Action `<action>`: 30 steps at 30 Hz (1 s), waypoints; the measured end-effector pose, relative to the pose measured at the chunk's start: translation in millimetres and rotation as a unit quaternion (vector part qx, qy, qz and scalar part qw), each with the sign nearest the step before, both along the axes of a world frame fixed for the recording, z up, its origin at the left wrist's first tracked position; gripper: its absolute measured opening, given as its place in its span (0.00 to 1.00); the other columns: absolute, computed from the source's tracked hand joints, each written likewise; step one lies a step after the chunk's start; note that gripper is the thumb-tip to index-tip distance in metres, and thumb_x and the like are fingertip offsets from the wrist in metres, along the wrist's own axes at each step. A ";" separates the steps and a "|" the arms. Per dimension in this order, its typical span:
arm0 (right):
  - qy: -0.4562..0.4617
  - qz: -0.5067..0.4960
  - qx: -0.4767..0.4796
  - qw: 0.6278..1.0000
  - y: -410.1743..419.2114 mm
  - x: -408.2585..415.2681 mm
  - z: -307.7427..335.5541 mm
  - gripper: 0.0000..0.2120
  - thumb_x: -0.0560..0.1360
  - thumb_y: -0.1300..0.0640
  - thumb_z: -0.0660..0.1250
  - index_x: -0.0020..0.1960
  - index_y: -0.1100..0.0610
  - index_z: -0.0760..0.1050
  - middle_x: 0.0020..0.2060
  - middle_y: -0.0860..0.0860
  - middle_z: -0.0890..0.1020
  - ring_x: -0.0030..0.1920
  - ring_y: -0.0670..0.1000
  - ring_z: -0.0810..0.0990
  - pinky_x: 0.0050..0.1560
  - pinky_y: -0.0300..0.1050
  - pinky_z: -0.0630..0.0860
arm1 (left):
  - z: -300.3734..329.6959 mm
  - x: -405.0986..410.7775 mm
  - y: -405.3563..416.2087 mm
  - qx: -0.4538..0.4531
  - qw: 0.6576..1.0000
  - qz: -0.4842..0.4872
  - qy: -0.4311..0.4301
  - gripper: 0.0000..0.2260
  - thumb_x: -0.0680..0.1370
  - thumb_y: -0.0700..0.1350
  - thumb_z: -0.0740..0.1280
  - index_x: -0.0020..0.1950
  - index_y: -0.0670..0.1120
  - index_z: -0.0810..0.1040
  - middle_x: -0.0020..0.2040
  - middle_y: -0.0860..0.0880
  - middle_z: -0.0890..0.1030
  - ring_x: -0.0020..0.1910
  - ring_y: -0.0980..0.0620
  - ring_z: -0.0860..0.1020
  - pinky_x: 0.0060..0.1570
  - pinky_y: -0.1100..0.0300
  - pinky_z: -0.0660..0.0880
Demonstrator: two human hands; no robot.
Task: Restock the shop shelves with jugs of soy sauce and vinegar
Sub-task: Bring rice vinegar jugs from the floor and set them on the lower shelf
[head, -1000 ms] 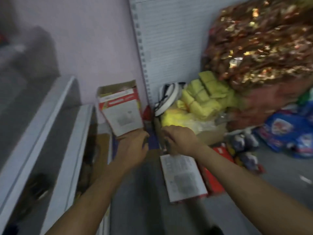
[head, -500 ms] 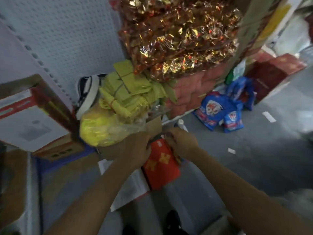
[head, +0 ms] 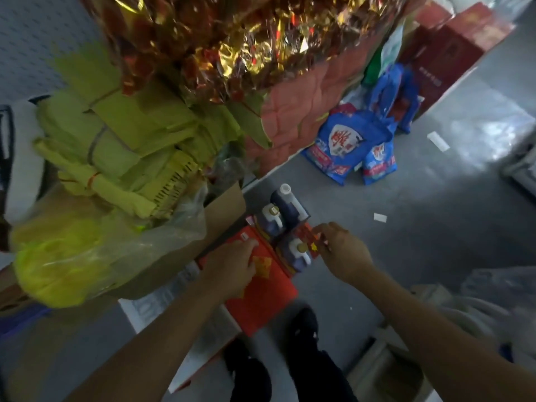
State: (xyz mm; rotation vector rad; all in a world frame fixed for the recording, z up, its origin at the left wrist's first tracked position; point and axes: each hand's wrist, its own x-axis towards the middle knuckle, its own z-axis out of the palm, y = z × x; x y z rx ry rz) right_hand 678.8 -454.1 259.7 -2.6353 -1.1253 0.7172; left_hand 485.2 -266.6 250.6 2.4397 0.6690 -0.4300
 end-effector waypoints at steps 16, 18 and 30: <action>0.083 0.064 -0.057 0.993 100.1 69.8 -277.7 0.24 0.79 0.43 0.67 0.72 0.47 0.67 0.60 0.49 0.77 0.53 0.55 0.81 0.50 0.53 0.81 | -290.5 163.1 95.2 -0.037 0.999 -0.010 0.031 0.38 0.77 0.47 0.71 0.77 0.64 0.51 0.70 0.44 0.68 0.64 0.40 0.74 0.60 0.40 0.76; 0.054 0.074 -0.060 0.994 106.9 71.6 -293.6 0.21 0.79 0.42 0.67 0.67 0.50 0.68 0.57 0.51 0.79 0.51 0.56 0.82 0.49 0.55 0.81 | -315.8 178.8 103.0 -0.013 0.997 -0.051 0.060 0.39 0.76 0.51 0.72 0.77 0.66 0.50 0.71 0.45 0.66 0.67 0.38 0.72 0.63 0.40 0.74; 0.148 0.077 0.096 0.981 112.7 77.8 -284.0 0.11 0.82 0.49 0.63 0.63 0.48 0.72 0.59 0.50 0.79 0.58 0.52 0.80 0.57 0.49 0.79 | -330.9 133.3 94.7 -0.172 0.972 0.115 -0.114 0.29 0.68 0.50 0.82 0.62 0.48 0.70 0.57 0.47 0.78 0.53 0.46 0.80 0.38 0.56 0.77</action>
